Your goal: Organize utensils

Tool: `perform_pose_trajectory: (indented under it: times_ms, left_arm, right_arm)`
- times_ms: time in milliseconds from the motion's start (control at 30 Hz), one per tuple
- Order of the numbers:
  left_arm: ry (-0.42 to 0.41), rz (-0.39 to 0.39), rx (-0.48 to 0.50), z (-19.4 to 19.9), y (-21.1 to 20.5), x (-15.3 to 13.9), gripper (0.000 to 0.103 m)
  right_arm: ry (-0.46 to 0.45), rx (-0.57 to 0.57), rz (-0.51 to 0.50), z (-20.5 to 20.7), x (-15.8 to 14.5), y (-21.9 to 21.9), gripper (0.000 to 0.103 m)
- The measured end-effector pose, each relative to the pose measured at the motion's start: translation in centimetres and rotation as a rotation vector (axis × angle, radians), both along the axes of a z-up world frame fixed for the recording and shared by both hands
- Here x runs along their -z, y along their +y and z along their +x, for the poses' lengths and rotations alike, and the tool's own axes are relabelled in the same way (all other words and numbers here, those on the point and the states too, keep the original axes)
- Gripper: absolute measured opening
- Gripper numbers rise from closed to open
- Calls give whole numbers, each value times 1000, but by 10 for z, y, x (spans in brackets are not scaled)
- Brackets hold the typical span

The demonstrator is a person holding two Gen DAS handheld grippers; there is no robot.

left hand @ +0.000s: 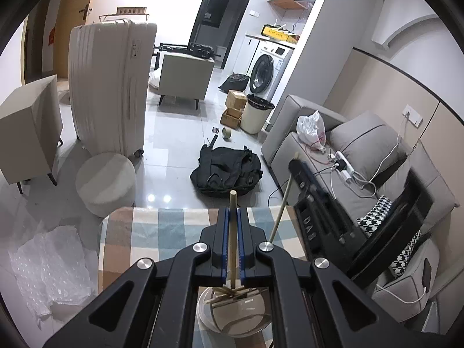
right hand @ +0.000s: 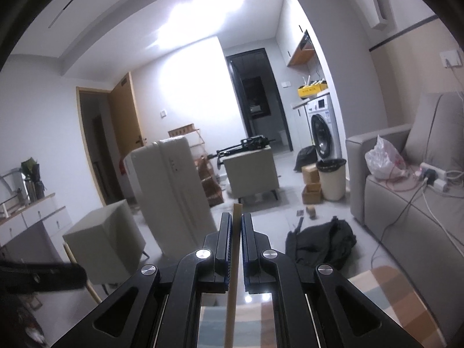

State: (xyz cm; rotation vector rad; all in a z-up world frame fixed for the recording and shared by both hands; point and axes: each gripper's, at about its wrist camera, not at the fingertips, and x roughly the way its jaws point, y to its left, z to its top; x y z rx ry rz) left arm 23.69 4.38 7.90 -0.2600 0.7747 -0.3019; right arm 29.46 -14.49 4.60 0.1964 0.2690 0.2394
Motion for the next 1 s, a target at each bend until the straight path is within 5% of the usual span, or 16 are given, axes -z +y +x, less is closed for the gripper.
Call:
perform_pose_trajectory:
  times_ms: [533,1000]
  left_arm:
    - [30,1,-2,-3,0,6,1]
    - [118,51,71,-5,-12,15,1]
  right_arm:
    - [15,21,-10,-27,6,-22,6]
    - [58,-199,-116,-67,21,-16,6]
